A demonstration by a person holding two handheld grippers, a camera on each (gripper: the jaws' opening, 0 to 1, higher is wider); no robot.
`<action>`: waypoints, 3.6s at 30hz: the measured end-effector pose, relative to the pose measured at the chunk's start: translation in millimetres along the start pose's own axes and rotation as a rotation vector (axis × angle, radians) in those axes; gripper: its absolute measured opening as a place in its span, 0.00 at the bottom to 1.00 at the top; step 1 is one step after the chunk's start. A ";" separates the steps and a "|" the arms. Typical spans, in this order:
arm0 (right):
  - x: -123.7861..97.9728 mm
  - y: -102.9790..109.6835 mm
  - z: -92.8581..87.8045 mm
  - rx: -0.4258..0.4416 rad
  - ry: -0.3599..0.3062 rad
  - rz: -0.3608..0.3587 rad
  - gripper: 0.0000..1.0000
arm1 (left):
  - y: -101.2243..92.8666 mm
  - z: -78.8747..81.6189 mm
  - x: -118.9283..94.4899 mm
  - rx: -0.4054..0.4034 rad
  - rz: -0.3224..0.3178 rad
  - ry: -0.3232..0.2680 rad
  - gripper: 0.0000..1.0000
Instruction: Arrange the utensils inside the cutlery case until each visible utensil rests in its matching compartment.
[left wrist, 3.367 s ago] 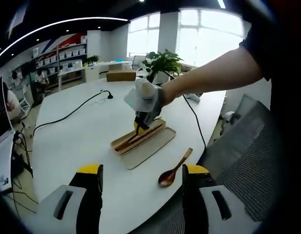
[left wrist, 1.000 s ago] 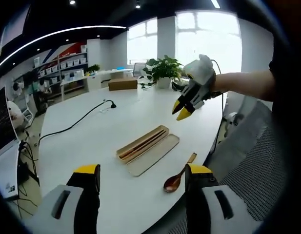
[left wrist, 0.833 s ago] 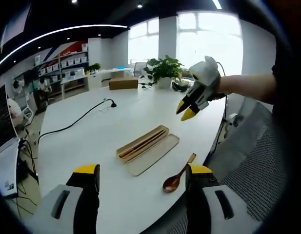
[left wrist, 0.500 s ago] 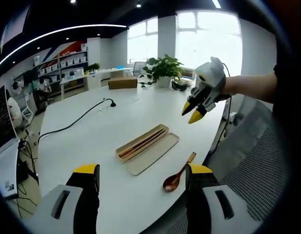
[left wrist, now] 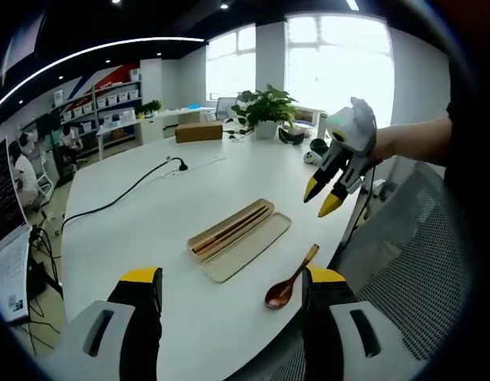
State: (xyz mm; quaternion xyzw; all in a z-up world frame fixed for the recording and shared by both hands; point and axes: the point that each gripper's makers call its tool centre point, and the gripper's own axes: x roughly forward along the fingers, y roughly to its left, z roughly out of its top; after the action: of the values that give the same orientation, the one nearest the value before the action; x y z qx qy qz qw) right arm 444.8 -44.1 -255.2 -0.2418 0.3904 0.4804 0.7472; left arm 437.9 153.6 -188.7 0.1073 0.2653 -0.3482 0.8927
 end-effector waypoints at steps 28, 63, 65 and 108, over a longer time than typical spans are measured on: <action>55.8 44.3 -11.9 -0.199 0.166 0.185 0.22 | -4.0 -8.9 2.8 0.045 -0.001 0.050 0.75; 102.0 59.3 -33.5 -0.370 0.317 0.264 0.18 | -2.6 -8.9 1.6 0.028 -0.003 0.046 0.74; 102.9 60.1 -34.5 -0.378 0.322 0.264 0.17 | -2.6 -8.7 1.7 0.029 -0.004 0.045 0.74; 112.8 53.2 -34.2 -0.519 0.412 0.208 0.09 | -6.4 -9.0 3.5 0.045 -0.015 0.048 0.73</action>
State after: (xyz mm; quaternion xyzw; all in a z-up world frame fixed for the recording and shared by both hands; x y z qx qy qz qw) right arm 410.9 12.9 -366.2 -0.4744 0.4207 0.5784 0.5133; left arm 432.1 150.3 -198.2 0.1338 0.2793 -0.3582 0.8808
